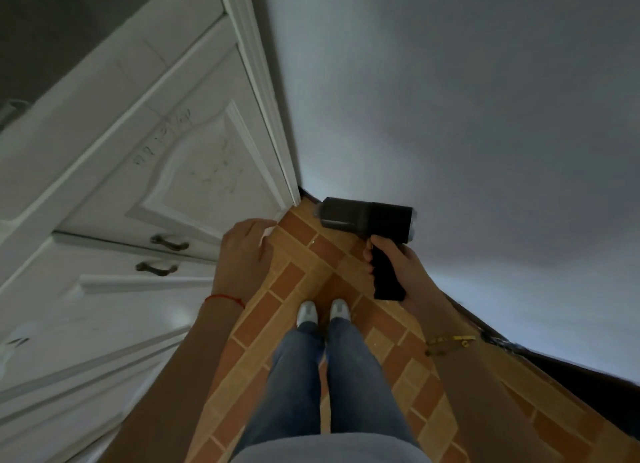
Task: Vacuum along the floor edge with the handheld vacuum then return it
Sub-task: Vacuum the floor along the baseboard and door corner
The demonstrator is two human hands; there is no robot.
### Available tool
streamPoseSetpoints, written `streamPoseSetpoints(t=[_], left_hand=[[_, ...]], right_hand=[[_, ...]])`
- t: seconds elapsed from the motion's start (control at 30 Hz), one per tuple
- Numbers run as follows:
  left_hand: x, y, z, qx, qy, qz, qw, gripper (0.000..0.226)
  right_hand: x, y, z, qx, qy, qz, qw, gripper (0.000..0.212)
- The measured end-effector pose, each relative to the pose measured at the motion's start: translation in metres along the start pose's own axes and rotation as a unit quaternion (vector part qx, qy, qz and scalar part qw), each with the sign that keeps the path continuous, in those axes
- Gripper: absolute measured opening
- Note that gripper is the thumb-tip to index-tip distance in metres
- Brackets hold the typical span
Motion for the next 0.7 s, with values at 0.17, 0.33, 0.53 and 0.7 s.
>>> streamPoseSetpoints(t=[0.17, 0.33, 0.53, 0.7], left_hand=[[0.019, 0.029, -0.031, -0.003, -0.026, 0.006, 1.0, 0.034], [0.039, 0.066, -0.087, 0.003, -0.033, -0.007, 0.999, 0.031], [0.056, 0.105, -0.152, -0.008, -0.041, -0.022, 0.999, 0.031], [0.072, 0.145, -0.214, -0.006, -0.047, -0.022, 0.999, 0.029]], right_hand=[[0.044, -0.028, -0.004, 0.004, 0.032, -0.014, 0.999, 0.02], [0.097, -0.072, 0.003, 0.025, 0.073, -0.042, 0.996, 0.023], [0.151, -0.126, 0.025, 0.089, 0.134, -0.022, 0.987, 0.019], [0.2, -0.172, 0.048, 0.044, 0.118, 0.004, 0.992, 0.025]])
Point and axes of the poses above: each hand's wrist, its own x-axis towards the middle knuckle, its own z-axis out of the back of the hand, y = z × x, the point moved 4 cm from there along x, towards the middle knuckle, and after that the axes turned 10 degrees about z, right-handed, at the moved point
